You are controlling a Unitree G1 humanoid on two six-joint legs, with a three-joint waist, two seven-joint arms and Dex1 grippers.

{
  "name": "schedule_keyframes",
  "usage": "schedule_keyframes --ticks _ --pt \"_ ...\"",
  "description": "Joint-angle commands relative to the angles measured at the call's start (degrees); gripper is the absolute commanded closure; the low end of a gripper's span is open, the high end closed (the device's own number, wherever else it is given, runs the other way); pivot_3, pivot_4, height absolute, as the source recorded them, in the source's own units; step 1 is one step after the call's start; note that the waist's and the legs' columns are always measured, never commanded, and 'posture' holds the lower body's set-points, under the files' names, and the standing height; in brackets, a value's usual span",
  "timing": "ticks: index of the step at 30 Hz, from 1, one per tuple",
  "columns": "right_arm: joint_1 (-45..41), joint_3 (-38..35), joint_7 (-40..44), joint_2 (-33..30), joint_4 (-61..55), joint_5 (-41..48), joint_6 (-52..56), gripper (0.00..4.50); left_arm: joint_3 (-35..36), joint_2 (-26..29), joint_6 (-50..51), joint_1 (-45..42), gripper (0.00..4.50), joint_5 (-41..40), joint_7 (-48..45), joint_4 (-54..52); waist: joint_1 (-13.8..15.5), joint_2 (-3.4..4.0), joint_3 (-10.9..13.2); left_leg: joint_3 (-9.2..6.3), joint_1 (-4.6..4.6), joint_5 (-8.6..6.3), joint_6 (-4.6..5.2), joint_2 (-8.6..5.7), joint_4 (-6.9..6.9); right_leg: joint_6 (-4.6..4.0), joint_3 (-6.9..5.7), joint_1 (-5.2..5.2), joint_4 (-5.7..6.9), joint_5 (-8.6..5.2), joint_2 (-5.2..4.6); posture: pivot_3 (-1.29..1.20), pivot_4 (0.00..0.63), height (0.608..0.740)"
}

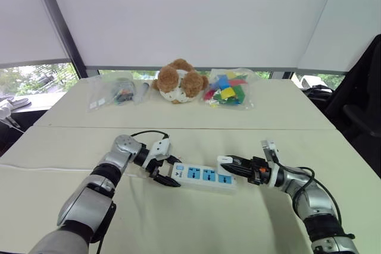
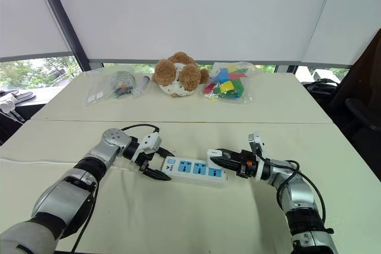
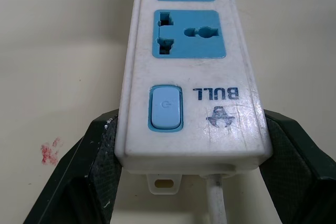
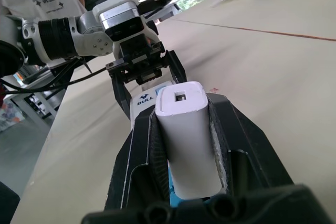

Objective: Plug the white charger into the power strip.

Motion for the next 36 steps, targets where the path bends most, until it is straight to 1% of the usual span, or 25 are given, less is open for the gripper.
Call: schedule_keyframes --ticks 1,6,12,13,16,20,25,27,28,32,33,36 --pt "1.3 1.0 -0.3 -0.5 3.5 -2.3 -1.8 3.81 -2.6 1.2 0.3 1.0 1.49 1.3 -2.4 -0.9 0.0 -0.02 0.0 0.0 0.01 0.0 0.0 0.0 0.0 0.0 0.0 0.01 0.0 0.0 0.0 0.0 0.15 0.739" --pt "3.9 3.5 1.1 -0.7 8.0 -4.9 -7.4 3.81 -3.2 2.1 0.7 1.6 1.49 0.8 -2.4 -1.8 0.0 -0.12 -0.1 0.0 0.09 0.0 0.0 0.0 -0.01 0.0 0.0 0.09 0.0 -0.01 0.0 0.0 0.15 0.739" --pt "2.8 5.8 2.1 -1.3 14.2 -6.0 -9.6 3.81 -4.5 3.3 1.6 2.7 1.49 -0.3 -2.4 -4.2 -0.1 -0.53 -0.3 0.0 0.3 0.0 0.0 0.05 -0.08 -0.06 0.0 0.26 0.01 -0.06 0.05 0.0 0.15 0.739" --pt "2.6 6.4 2.4 -1.5 15.8 -6.7 -10.5 3.81 -4.7 3.5 1.7 2.8 1.49 -0.5 -2.4 -4.4 -0.2 -0.58 -0.3 0.01 0.44 -0.01 0.01 0.08 -0.11 -0.1 0.0 0.39 -0.01 -0.09 0.07 0.0 0.15 0.739" --pt "2.0 7.8 3.2 -1.4 20.7 -7.9 -12.2 3.81 -5.1 4.0 2.0 3.1 1.49 -1.1 -2.4 -5.2 -0.3 -0.77 -0.5 0.02 1.22 -0.14 0.21 0.16 -0.22 -0.2 -0.01 1.17 -0.2 -0.24 0.15 0.0 0.15 0.739" --pt "1.9 10.2 3.8 -1.3 26.4 -10.0 -15.8 3.81 -5.5 4.7 2.8 3.8 1.49 -1.8 -2.4 -7.1 -0.4 -1.28 -0.8 0.01 1.95 -0.32 0.47 0.26 -0.36 -0.36 -0.02 1.87 -0.37 -0.39 0.24 0.0 0.15 0.739" --pt "1.6 11.4 1.7 -0.6 33.6 -11.5 -22.6 3.81 -6.1 6.1 4.2 5.0 1.49 -3.0 -2.4 -9.6 -0.6 -1.9 -1.4 -0.01 2.1 -0.4 0.58 0.5 -0.38 -0.53 -0.02 1.98 -0.38 -0.47 0.48 0.0 0.15 0.739" --pt "1.1 11.5 1.1 -0.5 35.1 -11.5 -24.2 3.81 -6.3 6.5 4.6 5.4 1.49 -3.2 -2.4 -10.3 -0.6 -2.02 -1.6 -0.01 2.22 -0.43 0.61 0.71 -0.39 -0.67 0.0 2.07 -0.38 -0.5 0.68 0.0 0.15 0.739" --pt "0.9 11.5 1.1 -0.4 35.6 -11.4 -24.6 3.81 -6.4 6.7 4.8 5.6 1.49 -3.3 -2.4 -10.7 -0.6 -2.1 -1.6 0.01 2.36 -0.46 0.64 0.86 -0.39 -0.92 0.0 2.19 -0.4 -0.58 0.82 0.0 0.15 0.739" --pt "-0.5 12.4 1.0 -0.2 36.2 -11.1 -24.9 3.81 -6.4 6.8 5.1 5.7 1.49 -3.3 -2.4 -10.9 -0.5 -2.15 -1.7 0.05 2.98 -0.53 0.66 1.15 -0.6 -1.48 -0.01 2.58 -0.4 -0.79 1.06 0.0 0.15 0.739" --pt "-0.8 12.2 1.2 -0.1 35.8 -10.4 -24.5 3.81 -6.0 6.7 6.2 5.7 1.49 -3.0 -2.4 -11.5 -0.5 -2.17 -1.7 0.05 3.03 -0.53 0.66 1.17 -0.73 -1.56 -0.01 2.57 -0.4 -0.83 1.08 0.0 0.15 0.739" --pt "-1.4 11.8 1.9 0.0 34.1 -9.1 -23.4 3.81 -5.4 5.9 5.2 5.1 1.49 -2.4 -2.4 -10.1 -0.5 -2.14 -1.7 0.05 3.16 -0.53 0.66 1.18 -1.0 -1.61 -0.01 2.56 -0.4 -0.84 1.09 0.0 0.15 0.739"
